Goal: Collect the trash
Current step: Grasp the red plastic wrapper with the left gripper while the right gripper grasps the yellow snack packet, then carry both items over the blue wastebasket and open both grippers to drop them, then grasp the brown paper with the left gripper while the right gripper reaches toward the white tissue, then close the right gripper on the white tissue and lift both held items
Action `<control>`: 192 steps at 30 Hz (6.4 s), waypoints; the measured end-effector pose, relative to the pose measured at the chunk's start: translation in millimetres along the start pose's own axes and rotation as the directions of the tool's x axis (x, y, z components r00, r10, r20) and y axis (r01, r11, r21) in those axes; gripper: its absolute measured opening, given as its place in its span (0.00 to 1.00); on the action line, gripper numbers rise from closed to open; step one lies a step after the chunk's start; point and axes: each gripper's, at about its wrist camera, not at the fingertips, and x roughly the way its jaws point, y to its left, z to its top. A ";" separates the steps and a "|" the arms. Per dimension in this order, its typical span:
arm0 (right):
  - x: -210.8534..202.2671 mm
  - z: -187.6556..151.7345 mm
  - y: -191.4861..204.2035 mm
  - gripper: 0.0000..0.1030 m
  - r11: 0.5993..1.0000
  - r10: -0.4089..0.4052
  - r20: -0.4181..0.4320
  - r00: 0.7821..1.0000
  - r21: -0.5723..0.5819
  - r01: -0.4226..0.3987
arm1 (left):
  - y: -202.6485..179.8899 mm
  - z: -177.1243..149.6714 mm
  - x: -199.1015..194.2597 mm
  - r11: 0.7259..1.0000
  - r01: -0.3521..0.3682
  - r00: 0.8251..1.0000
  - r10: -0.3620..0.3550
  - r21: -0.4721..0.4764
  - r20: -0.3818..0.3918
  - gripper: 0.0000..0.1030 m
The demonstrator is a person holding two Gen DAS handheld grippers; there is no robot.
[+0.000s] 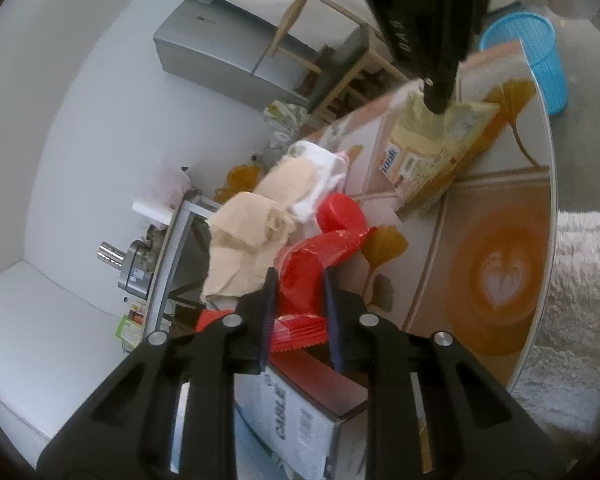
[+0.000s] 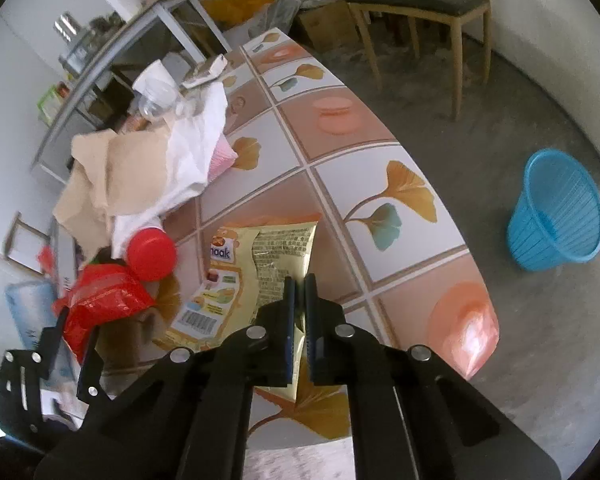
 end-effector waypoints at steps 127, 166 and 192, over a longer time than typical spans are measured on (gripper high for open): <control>39.1 95.7 7.3 0.56 0.890 0.421 0.031 0.906 0.179 -0.420 | 166.8 18.1 178.1 0.443 0.335 0.803 -0.596 -0.832 0.005 0.32; -62.3 128.8 99.6 0.05 0.857 0.515 0.175 0.839 -0.132 -0.499 | 265.6 -8.0 75.2 0.324 0.406 0.897 -0.322 -0.855 0.304 0.00; -170.0 84.8 21.1 0.05 0.928 0.370 0.361 0.856 -0.094 -0.361 | 278.7 18.4 9.5 0.295 0.508 0.856 -0.271 -0.809 0.440 0.00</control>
